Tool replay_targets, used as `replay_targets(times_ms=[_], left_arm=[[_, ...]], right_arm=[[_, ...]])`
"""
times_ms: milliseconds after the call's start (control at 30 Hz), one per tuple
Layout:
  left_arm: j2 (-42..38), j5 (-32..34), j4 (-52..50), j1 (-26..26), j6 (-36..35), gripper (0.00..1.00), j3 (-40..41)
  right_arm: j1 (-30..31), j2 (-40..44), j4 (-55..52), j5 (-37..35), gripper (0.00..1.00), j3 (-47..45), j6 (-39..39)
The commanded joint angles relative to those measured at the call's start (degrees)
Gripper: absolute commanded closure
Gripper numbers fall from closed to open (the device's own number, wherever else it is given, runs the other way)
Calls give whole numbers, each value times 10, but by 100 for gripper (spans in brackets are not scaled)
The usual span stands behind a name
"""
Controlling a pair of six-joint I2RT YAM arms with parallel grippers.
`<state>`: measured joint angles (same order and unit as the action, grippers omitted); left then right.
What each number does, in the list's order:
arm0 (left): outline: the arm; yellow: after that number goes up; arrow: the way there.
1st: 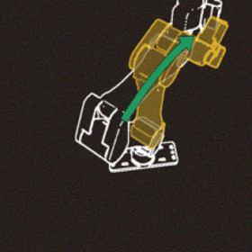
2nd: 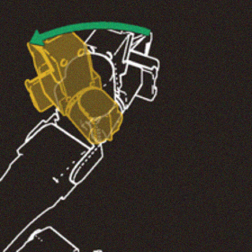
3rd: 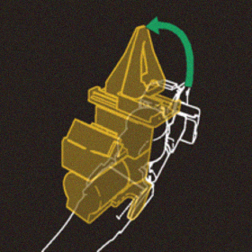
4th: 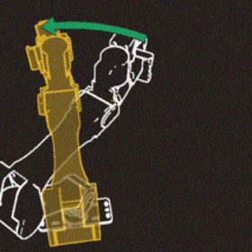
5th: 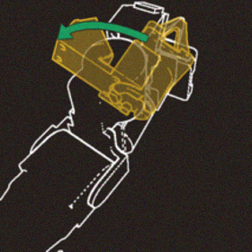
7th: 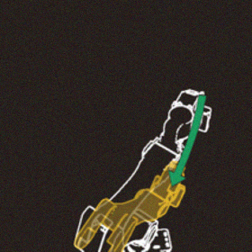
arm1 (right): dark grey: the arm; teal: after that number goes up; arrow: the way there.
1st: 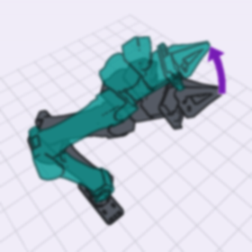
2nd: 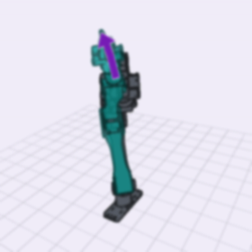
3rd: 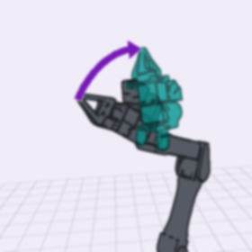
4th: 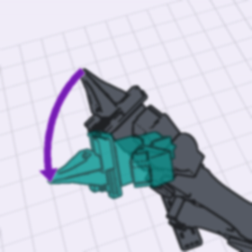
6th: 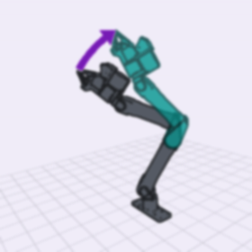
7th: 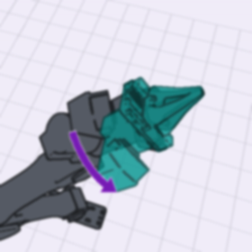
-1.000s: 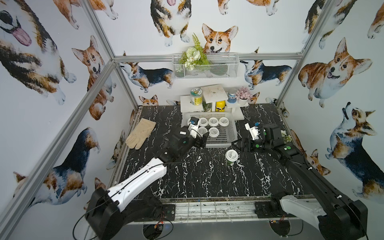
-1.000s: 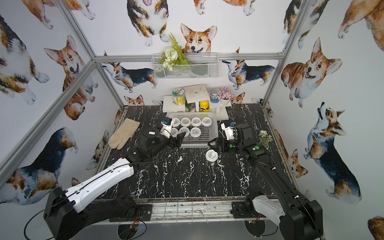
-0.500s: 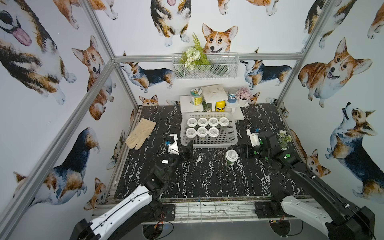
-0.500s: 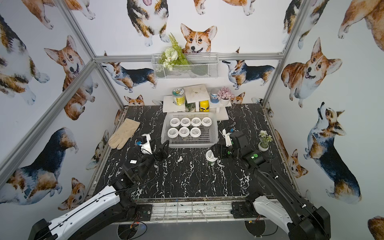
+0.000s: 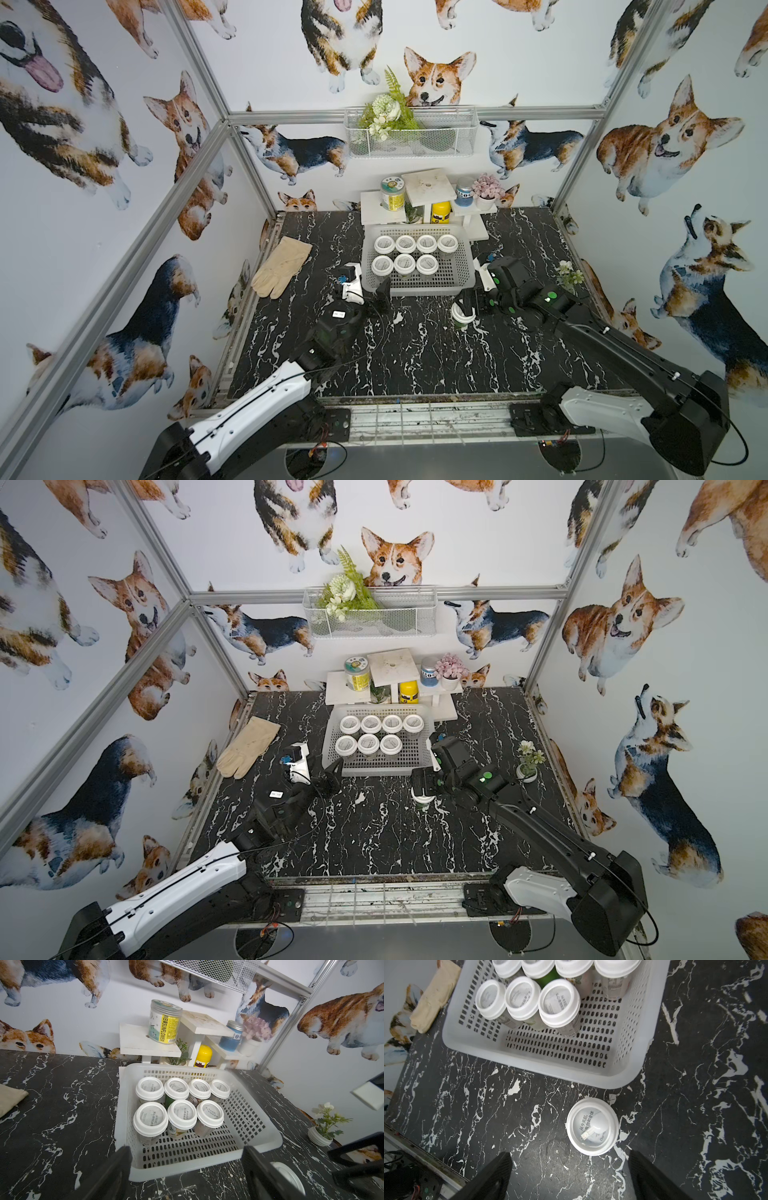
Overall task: Put the yogurt in the basket
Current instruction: Pick up the yogurt from the center of the board.
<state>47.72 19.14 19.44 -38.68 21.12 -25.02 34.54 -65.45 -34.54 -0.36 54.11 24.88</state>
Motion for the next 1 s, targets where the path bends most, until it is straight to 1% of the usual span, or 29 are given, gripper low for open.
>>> replay_targets(times_ms=[0, 133, 233, 433, 767, 967], left_arm=[[0, 3, 11, 0, 1, 12, -2], [2, 3, 10, 0, 1, 12, -4], [6, 5, 6, 1, 1, 12, -7], [10, 4, 5, 2, 1, 12, -10], [23, 2, -1, 1, 1, 12, -19], [27, -4, 0, 2, -1, 12, -21]], right_arm=[[12, -9, -22, -35, 7, 3, 4], [12, -13, -14, -47, 6, -2, 0], [11, -34, -15, -49, 6, 6, -10], [12, -64, -13, -25, 5, 6, -21], [11, -73, -34, -37, 4, 9, -30], [12, -102, -30, -36, 9, 6, -43]])
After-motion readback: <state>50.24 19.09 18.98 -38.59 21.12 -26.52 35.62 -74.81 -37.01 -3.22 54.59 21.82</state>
